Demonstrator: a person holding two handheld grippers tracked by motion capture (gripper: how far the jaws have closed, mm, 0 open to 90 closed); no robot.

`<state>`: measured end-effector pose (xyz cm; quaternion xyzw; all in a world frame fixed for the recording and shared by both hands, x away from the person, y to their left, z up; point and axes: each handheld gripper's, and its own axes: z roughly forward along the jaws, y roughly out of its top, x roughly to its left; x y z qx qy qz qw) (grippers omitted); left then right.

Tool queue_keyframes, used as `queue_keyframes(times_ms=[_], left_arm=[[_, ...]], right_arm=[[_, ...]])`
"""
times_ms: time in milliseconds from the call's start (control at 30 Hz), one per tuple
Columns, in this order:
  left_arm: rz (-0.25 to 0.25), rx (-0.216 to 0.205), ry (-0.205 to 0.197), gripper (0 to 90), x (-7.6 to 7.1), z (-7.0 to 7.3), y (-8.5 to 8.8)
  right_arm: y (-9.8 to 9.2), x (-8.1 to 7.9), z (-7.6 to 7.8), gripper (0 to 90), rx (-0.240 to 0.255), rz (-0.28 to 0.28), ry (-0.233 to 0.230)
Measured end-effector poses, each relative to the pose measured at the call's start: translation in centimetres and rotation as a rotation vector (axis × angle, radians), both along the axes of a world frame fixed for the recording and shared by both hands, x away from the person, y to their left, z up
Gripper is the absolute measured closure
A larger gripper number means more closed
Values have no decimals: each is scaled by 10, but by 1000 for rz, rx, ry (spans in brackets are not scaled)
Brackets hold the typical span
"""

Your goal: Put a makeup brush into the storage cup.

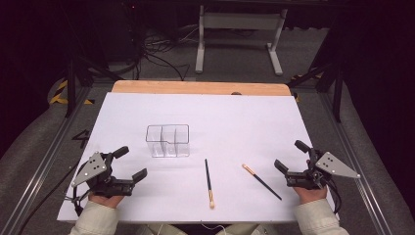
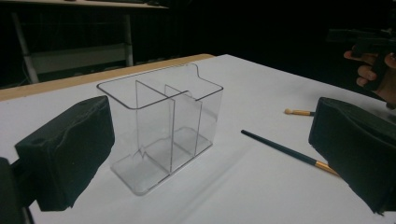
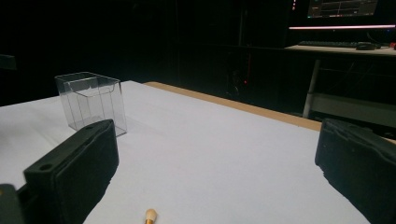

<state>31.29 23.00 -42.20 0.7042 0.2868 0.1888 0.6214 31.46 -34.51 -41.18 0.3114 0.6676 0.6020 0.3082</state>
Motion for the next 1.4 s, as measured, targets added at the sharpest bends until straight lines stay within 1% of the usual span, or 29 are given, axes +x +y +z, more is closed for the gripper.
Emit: queue_keyframes(times_ms=[33, 100, 167, 400, 433, 533, 567, 600, 633, 767, 833, 933, 967, 1033, 1133, 1400], left_arm=[[-5, -6, 4, 9, 0, 0, -2], [-21, 3, -4, 9, 2, 2, -5], [-33, -3, -2, 9, 2, 4, -8], [-78, -4, -5, 9, 8, 9, -21], [-78, -4, -5, 9, 8, 9, -21], [-117, 4, -9, 8, 11, 12, -29], [-117, 4, -9, 8, 11, 12, -29], [-136, 4, -10, 7, 12, 13, -33], [-136, 4, -10, 7, 12, 13, -33], [-171, -2, -10, 7, 15, 18, -43], [-177, -3, -12, 7, 16, 19, -46], [-197, -1, -10, 6, 18, 21, -53], [-218, 2, -6, 6, 19, 23, -59], [-224, 2, -9, 7, 20, 23, -62], [-253, 0, -12, 7, 21, 27, -71], [-316, 4, 1, 7, 27, 32, -90]], right_arm=[[-1, 0, 0, 3, -1, -2, 1], [-2, -1, 0, 3, 0, -3, 4], [-2, -2, 0, 3, 9, -7, 10], [-7, -6, -1, 3, 4, -19, 11], [-7, -6, -1, 3, 4, -19, 11], [-9, -8, -1, 3, 6, -22, 19], [-9, -8, -1, 3, 7, -23, 19], [-10, -8, -1, 3, 10, -22, 20], [-10, -8, -1, 3, 11, -20, 22], [-10, -8, -2, 3, 14, -17, 25], [-10, -8, -2, 3, 13, -17, 27], [-10, -8, -1, 3, 15, -16, 25], [-10, -8, -1, 3, 16, -16, 25], [-10, -8, -1, 3, 16, -15, 25], [-10, -8, -1, 3, 17, -14, 25], [-11, -8, -1, 3, 22, -10, 26]])
